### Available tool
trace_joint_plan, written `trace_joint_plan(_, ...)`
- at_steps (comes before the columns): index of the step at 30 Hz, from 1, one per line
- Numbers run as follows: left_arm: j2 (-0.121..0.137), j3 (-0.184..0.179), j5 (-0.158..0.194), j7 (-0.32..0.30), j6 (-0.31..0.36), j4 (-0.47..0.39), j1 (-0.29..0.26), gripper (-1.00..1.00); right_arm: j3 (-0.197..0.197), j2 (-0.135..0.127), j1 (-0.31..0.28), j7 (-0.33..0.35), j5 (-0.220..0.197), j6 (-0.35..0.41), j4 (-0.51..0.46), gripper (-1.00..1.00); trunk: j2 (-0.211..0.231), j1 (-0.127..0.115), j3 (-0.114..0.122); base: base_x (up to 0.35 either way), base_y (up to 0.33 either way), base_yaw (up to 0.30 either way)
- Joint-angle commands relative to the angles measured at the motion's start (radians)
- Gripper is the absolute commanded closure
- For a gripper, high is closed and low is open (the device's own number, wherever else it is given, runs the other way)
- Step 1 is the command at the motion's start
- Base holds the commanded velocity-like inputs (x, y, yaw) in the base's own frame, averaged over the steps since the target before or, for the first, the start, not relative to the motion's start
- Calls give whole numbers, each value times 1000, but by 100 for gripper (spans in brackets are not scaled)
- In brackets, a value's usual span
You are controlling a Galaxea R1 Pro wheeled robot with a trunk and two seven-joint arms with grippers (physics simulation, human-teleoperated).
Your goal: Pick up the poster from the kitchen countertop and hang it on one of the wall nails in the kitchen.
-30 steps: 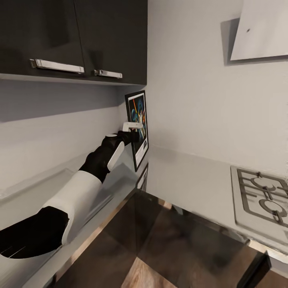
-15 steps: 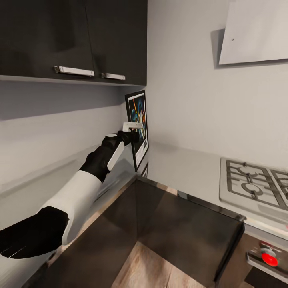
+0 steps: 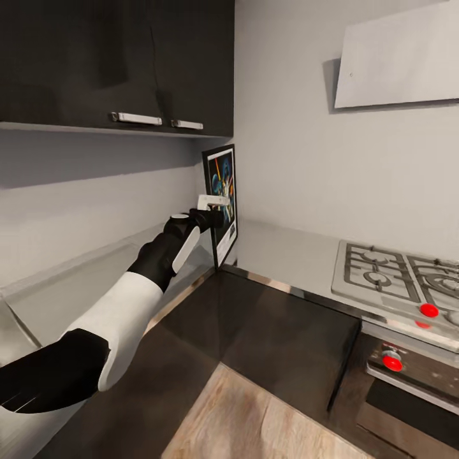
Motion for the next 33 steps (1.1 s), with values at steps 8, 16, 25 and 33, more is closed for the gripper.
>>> trace_joint_plan(8, 0, -5, 7, -32, 4, -1, -1, 100, 0, -2, 1, 0, 1, -1, -2, -100, -1, -1, -1, -341, 0, 0)
trace_joint_plan(16, 0, -6, 7, -40, 4, -4, -1, 100, 0, -2, 1, 0, 1, -1, -2, -100, -1, -1, -1, -343, 0, 0)
trace_joint_plan(25, 0, -4, 7, -85, 4, -6, -1, 100, -2, -3, -1, -1, -1, -2, -3, -100, -1, -1, -1, -344, 0, 0)
trace_joint_plan(33, 0, -4, 7, -91, 4, -6, -1, 100, -5, -5, -2, -2, -2, -1, -4, -100, -1, -1, -1, -345, 0, 0)
